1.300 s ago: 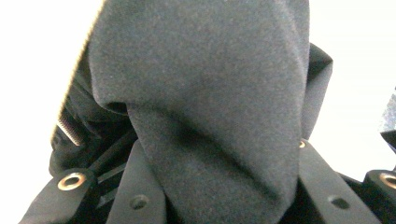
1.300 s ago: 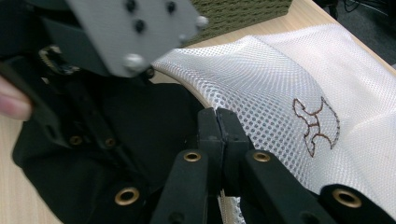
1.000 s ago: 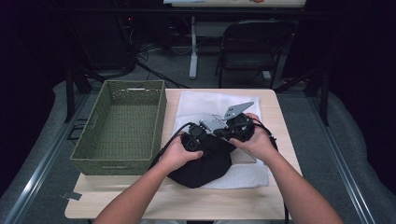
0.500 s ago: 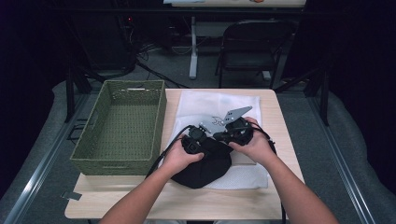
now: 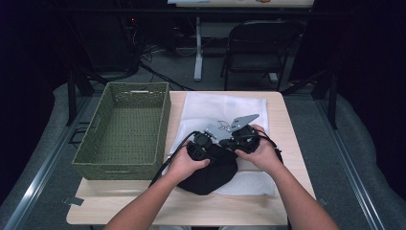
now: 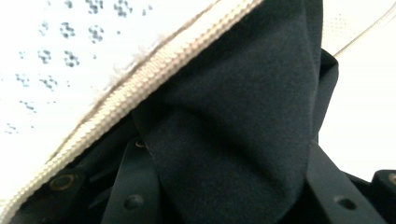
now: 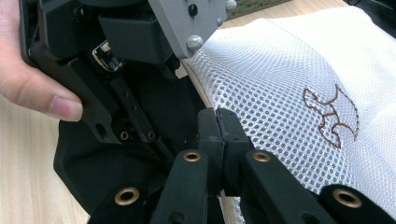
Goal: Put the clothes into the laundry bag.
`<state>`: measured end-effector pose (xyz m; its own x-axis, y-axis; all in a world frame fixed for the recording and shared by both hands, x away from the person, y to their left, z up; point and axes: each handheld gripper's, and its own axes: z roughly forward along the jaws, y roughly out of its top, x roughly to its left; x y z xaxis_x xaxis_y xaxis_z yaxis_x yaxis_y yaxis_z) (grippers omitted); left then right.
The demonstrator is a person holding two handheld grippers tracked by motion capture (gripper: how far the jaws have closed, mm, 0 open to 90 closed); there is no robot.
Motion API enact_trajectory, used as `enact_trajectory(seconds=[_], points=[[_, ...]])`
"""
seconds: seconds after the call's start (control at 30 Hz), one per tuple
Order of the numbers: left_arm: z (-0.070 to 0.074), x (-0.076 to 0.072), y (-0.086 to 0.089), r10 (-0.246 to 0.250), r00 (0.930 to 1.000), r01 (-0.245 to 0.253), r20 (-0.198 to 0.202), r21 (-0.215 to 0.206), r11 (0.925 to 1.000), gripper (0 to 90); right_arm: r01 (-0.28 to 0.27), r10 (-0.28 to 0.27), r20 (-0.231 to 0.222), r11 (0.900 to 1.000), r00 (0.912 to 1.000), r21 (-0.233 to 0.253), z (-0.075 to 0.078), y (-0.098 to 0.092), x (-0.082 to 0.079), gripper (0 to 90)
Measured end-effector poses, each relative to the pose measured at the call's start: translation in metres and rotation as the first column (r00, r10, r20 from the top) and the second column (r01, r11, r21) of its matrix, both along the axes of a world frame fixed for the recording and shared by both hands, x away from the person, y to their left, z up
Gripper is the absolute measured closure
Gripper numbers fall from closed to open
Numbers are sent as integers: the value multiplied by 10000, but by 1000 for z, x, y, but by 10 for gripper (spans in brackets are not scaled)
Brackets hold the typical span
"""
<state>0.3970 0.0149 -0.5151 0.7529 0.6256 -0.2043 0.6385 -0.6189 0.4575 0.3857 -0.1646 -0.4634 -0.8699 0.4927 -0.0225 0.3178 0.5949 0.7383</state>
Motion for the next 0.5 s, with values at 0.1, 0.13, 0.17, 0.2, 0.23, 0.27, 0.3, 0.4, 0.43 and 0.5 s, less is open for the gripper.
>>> enact_trajectory(seconds=[0.1,0.13,0.17,0.2,0.23,0.27,0.3,0.4,0.43,0.5], points=[[0,-1,-1,90,10000,-90,27,-13,10000,637,57,-57,7,10000,10000,65,0,-1,0,897],[0,0,-1,74,10000,-74,46,20,10000,637,77,-78,4,10000,10000,40,0,0,-1,897],[0,-1,-1,92,9999,-92,41,9,10000,636,100,-100,15,9999,9999,17,0,0,-1,897],[0,-1,-1,164,9999,-164,-5,-38,9999,636,87,-87,60,10000,9999,-6,0,0,-1,897],[0,0,-1,123,9999,-123,26,-11,9999,635,69,-69,100,10000,9999,-34,0,0,-1,897],[0,0,0,92,10000,-92,39,0,10000,634,82,-82,110,10000,9999,-18,0,0,-2,897],[0,0,0,99,9999,-99,39,-26,9999,633,92,-91,114,10000,9999,-5,0,0,-2,897],[-1,0,0,106,9999,-106,21,-27,9999,629,68,-67,156,9999,9999,-82,0,1,-3,897],[-1,0,-1,98,10000,-98,20,-17,10000,627,41,-38,196,9999,9998,-124,0,1,-3,897],[-1,1,-1,123,9999,-123,-27,-55,9999,623,82,-77,246,9998,9997,-176,0,2,-3,897]])
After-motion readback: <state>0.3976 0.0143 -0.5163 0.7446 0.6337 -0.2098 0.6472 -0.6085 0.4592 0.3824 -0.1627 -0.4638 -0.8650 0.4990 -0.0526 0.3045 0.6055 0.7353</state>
